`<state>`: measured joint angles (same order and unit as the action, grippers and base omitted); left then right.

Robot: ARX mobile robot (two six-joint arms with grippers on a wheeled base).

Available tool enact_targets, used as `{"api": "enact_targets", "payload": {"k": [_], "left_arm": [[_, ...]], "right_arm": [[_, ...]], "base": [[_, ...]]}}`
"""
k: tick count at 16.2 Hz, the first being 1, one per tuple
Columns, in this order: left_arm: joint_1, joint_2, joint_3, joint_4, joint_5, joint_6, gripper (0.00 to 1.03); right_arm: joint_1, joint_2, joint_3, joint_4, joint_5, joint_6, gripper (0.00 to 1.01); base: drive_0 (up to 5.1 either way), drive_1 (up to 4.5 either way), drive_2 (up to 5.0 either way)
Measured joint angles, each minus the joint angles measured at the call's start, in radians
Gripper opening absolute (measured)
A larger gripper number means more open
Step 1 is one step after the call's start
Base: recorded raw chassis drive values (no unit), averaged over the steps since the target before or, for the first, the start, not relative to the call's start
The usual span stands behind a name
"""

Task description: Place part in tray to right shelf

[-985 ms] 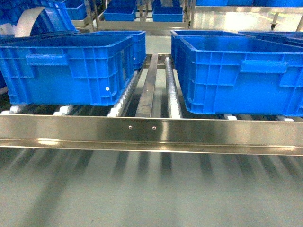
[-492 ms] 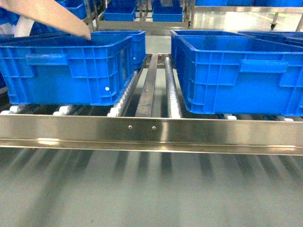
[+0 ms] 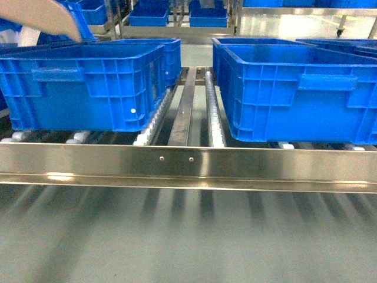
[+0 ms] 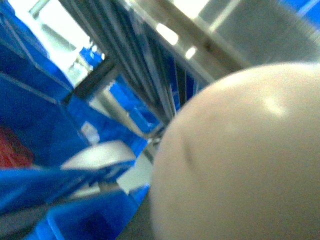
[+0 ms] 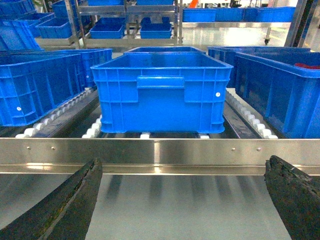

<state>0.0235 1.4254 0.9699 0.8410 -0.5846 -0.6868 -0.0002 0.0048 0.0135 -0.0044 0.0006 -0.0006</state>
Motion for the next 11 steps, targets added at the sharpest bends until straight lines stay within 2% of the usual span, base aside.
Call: {"api": "enact_targets", "payload": {"k": [1,2,3,4,5,6,8,9,10,11], "left_arm": [[0.062,-0.176,-0.126,-0.204,0.184,0.17,0.12],[0.086,-0.262,-0.212,-0.312,0.368,0.336,0.12],[0.083,-0.301,-0.299,-0.362,0.526,0.476,0.12],[0.055,-0.308,-0.385,-0.342,0.632,0.564,0.12],[0.029,-0.328,-0.457,-0.321,0.668,0.606,0.12],[0.027,-0.356,-0.496,-0.304,0.669,0.626,0.12],[0.031,-0.431,-0.556,-0.257,0.628,0.651,0.12],[0.008,-0.459,-0.581,-0.242,0.581,0.663,0.12],[-0.021,-0.501,-0.64,-0.235,0.585,0.669,0.12],[-0.034,-0.515,-0.679,-0.235,0.597,0.668,0.12]], "right_arm": [[0.0,0.0,0.0,0.0,0.0,0.0,0.89],[0.0,0.0,0.0,0.0,0.0,0.0,0.78],[0.0,0.0,0.0,0.001,-0.001,0.0,0.67],[0.0,0.0,0.0,0.0,-0.001,0.0,0.56],[0.0,0.0,0.0,0.0,0.0,0.0,0.45],[0.0,0.0,0.0,-0.001,0.0,0.0,0.38],[0.0,0.0,0.0,0.0,0.0,0.0,0.21],[0.0,0.0,0.0,0.0,0.0,0.0,0.14],[0.0,0.0,0.0,0.001,0.0,-0.002,0.01],[0.0,0.0,0.0,0.0,0.0,0.0,0.02]], "base": [[0.0,0.0,0.0],[0.0,0.0,0.0],[0.0,0.0,0.0],[0.0,0.0,0.0],[0.0,0.0,0.0],[0.0,0.0,0.0],[0.0,0.0,0.0],[0.0,0.0,0.0],[0.0,0.0,0.0],[0.0,0.0,0.0]]}}
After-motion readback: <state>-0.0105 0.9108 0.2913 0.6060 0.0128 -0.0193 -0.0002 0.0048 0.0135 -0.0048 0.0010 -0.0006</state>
